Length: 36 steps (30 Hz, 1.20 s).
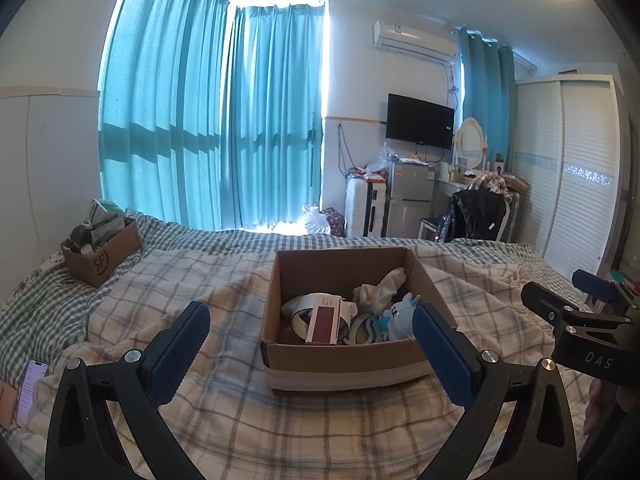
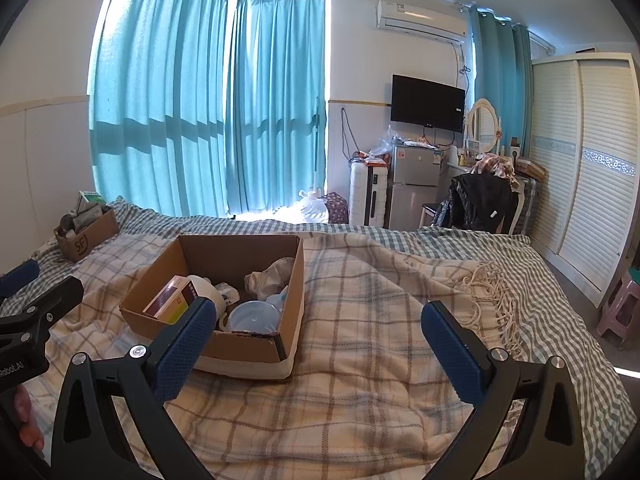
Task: Organize objects
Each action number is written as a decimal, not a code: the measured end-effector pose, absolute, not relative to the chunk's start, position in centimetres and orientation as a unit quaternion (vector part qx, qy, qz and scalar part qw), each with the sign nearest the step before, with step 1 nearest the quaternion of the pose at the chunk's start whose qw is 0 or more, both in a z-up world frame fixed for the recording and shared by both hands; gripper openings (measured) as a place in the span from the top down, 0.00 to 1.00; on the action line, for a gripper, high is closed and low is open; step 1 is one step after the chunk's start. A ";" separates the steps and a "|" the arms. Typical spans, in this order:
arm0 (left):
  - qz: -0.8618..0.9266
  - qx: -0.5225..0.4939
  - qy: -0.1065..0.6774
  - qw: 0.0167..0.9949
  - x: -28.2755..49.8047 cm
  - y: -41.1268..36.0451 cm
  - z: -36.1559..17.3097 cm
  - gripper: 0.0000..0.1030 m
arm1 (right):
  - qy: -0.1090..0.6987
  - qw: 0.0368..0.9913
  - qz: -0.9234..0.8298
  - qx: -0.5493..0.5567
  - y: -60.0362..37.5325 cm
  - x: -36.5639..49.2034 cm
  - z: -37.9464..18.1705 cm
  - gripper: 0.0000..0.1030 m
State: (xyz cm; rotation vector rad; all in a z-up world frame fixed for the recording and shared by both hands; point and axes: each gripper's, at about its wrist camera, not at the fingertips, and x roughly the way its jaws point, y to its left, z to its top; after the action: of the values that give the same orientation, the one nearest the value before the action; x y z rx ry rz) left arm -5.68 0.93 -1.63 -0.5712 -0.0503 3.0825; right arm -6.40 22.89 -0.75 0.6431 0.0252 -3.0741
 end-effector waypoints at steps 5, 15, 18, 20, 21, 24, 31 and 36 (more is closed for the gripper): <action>0.983 -0.180 -0.014 0.003 -5.7 1.0 -1.6 0.00 | 0.008 0.000 -0.978 0.207 22.8 -6.5 -0.8 0.00; 0.982 -0.191 -0.016 0.006 -5.8 1.0 -2.0 0.00 | 0.009 0.000 -0.978 0.210 22.9 -6.5 -0.9 0.00; 0.983 -0.185 -0.017 0.000 -5.7 0.9 -2.0 0.00 | 0.007 0.000 -0.977 0.212 22.9 -6.5 -0.9 0.00; 0.983 -0.182 -0.014 -0.005 -5.7 0.9 -1.9 0.00 | 0.006 -0.002 -0.977 0.212 23.0 -6.5 -1.0 0.00; 0.983 -0.182 -0.012 -0.006 -5.6 0.9 -1.9 0.00 | 0.006 -0.002 -0.977 0.212 23.0 -6.5 -0.9 0.00; 0.983 -0.184 -0.005 -0.011 -5.7 0.9 -2.0 0.00 | 0.005 -0.002 -0.977 0.211 23.0 -6.5 -0.9 0.00; 0.980 -0.197 -0.005 -0.003 -5.9 1.0 -2.3 0.00 | 0.006 -0.002 -0.977 0.215 23.0 -6.7 -0.9 0.00; 0.980 -0.198 -0.007 -0.005 -5.9 0.9 -2.4 0.00 | 0.006 -0.002 -0.977 0.215 23.1 -6.8 -1.0 0.00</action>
State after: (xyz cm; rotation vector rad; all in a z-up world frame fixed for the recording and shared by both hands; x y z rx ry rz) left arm -5.87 0.93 -2.37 -0.6233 -0.0236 3.0892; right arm -6.76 23.07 -0.96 0.6767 0.0188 -3.0725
